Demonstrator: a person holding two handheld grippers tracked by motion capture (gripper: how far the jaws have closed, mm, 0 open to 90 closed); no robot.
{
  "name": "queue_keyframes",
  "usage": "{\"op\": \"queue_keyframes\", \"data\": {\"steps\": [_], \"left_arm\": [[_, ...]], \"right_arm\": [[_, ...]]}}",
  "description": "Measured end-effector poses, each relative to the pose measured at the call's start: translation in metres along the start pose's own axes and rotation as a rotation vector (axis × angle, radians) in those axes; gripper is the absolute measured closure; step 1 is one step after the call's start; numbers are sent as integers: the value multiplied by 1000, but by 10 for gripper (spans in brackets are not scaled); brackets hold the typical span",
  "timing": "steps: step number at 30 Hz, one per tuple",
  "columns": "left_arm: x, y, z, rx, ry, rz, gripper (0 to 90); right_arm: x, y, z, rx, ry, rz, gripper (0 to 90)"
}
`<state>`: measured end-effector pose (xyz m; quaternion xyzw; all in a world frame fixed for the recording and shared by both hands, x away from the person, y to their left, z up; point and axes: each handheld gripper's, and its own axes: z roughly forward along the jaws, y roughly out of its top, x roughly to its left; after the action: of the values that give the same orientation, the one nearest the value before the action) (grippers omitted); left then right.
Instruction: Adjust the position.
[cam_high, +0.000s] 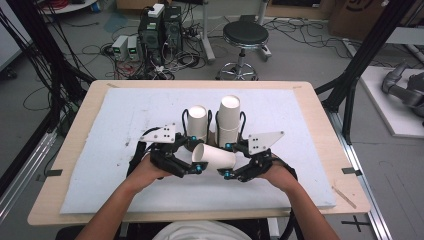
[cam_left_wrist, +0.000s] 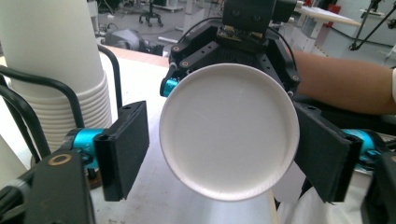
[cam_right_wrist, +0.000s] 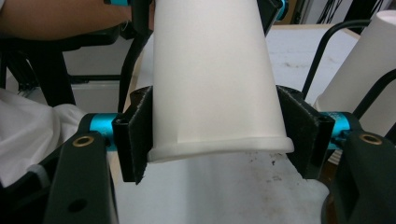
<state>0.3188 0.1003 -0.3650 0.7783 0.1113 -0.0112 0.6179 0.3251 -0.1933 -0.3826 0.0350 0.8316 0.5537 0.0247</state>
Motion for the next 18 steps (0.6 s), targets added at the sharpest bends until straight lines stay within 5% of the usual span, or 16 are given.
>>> {"op": "queue_keyframes", "data": {"steps": [2, 8, 13, 18], "left_arm": [[0, -2, 0, -6, -17, 0, 340], [4, -2, -3, -21, 1, -2, 345], [5, -1, -10, -89, -3, -17, 346], [3, -1, -7, -93, -28, -11, 348]], "right_arm": [[0, 0, 1, 7, 2, 3, 343], [-2, -1, 1, -24, -24, 92, 178], [-4, -2, -2, -62, -45, 137, 178], [-1, -1, 3, -69, -14, 98, 234]]}}
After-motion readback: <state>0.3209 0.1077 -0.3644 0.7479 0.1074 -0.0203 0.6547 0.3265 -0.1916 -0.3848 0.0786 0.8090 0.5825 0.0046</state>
